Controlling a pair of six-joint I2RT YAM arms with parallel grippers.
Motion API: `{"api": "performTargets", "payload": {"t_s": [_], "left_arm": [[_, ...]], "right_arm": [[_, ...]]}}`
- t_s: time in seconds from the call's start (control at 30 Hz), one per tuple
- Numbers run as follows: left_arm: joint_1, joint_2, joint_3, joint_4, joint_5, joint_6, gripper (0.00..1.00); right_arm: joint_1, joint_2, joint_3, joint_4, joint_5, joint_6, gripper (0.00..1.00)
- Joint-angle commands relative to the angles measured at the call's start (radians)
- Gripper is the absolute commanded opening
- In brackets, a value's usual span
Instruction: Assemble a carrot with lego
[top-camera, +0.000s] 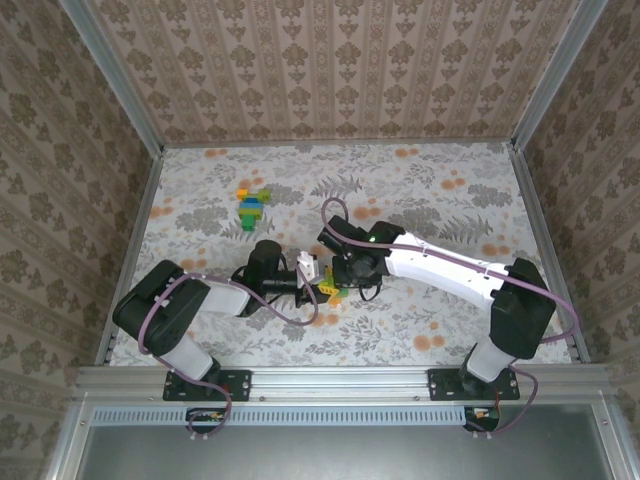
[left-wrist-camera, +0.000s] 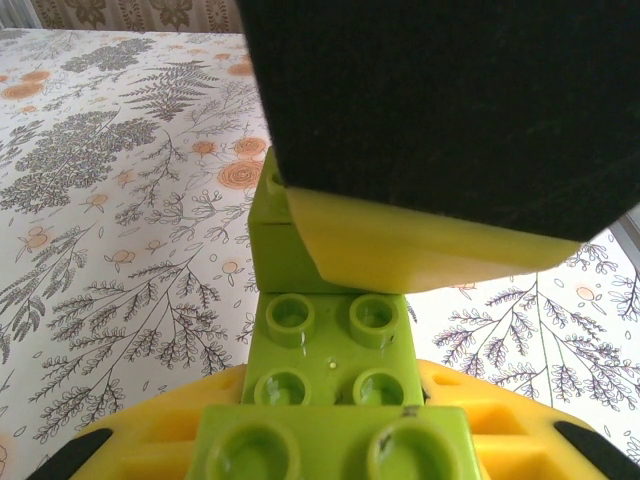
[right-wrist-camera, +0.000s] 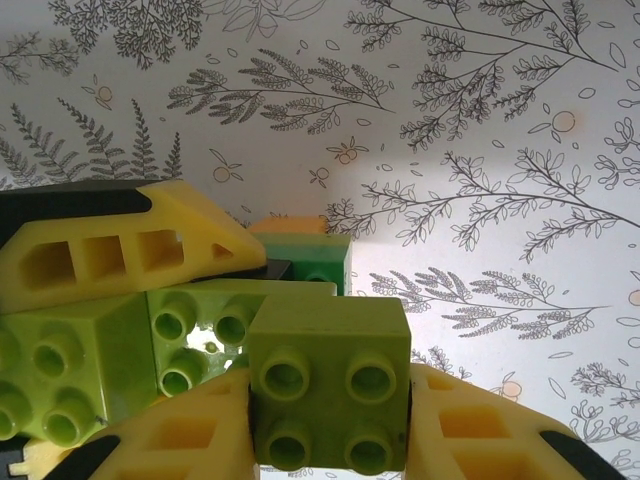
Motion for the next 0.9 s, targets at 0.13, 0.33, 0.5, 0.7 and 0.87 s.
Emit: {"api": "performTargets", "payload": {"t_s": [0.13,0.33,0.5,0.7,0.87], "left_arm": [[-0.003,0.016,0.003,-0.076,-0.058,0.02,0.26],[-0.004,0.022,0.007,-0.078,-0.06,0.021,0.26],[-0.004,0.023,0.009,-0.084,-0.063,0.022,0.26],[-0.006,0.025,0.014,-0.09,-0.065,0.023,0.26],[-0.005,0.027,0.016,-0.094,-0.067,0.025,0.27]], "right_arm": [[0.01,0.108,0.028,-0.125,-0.002,-0.02,0.25],[0.019,0.108,-0.014,-0.084,-0.023,-0.001,0.25],[0.021,0.099,-0.014,-0.069,-0.022,-0.004,0.35],[0.022,0.053,-0.025,0.026,-0.06,-0.025,0.58],[0.022,0.02,-0.022,0.027,-0.048,-0.034,0.66]]}}
